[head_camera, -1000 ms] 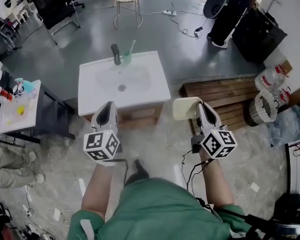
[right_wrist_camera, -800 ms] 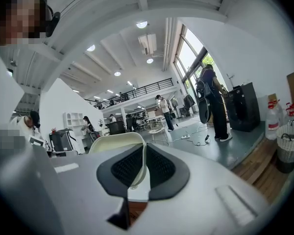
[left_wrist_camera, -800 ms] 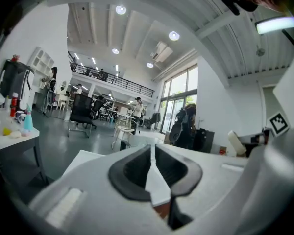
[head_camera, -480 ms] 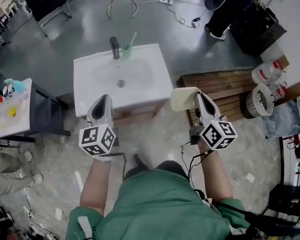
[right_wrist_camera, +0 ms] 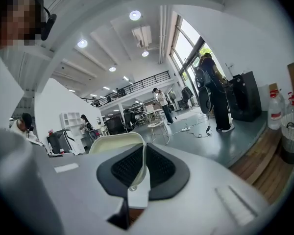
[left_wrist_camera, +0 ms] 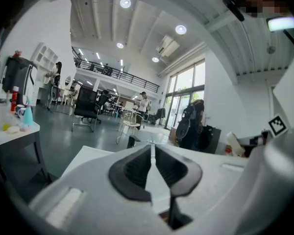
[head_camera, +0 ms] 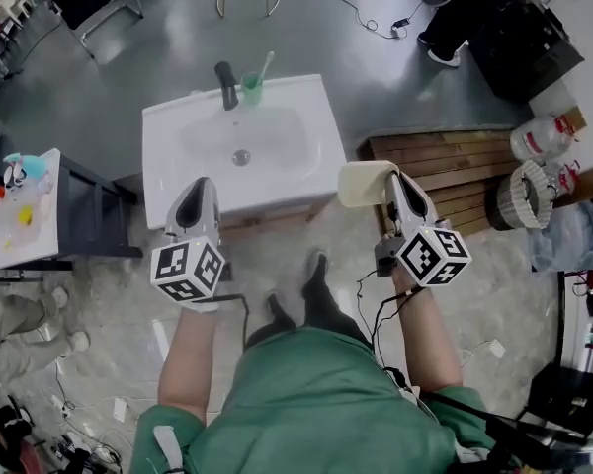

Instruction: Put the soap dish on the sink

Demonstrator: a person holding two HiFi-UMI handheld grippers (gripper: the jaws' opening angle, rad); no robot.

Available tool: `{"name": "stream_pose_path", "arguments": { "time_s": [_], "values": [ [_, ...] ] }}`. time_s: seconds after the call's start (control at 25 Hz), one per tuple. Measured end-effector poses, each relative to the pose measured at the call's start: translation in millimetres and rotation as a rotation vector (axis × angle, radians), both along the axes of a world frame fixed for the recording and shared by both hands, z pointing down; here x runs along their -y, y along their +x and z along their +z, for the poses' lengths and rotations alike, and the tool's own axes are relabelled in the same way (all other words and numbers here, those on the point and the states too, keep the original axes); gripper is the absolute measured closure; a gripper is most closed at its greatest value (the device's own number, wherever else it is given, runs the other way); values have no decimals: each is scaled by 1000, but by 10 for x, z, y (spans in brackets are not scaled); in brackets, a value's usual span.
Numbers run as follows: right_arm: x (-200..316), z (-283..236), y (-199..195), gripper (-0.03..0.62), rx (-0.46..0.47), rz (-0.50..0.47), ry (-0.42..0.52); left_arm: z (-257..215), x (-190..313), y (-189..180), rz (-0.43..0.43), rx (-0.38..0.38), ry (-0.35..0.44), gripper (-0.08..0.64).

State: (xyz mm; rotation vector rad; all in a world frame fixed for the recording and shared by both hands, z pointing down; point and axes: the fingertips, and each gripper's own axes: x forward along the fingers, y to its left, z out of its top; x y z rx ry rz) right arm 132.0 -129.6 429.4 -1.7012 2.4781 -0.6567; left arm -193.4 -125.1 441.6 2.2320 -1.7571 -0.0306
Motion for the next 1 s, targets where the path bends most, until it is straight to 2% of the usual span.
{"name": "stream_pose_path", "arguments": {
  "time_s": [0.32, 0.6, 1.0],
  "values": [
    [834, 92, 201, 575, 29, -71, -9, -83, 575, 296, -56, 48, 0, 537],
    [1563, 448, 302, 575, 22, -131, -83, 48, 1048, 457, -112, 72, -43, 538],
    [2036, 1161, 197, 575, 14, -197, -214, 372, 1342, 468, -167, 107, -126, 538]
  ]
}}
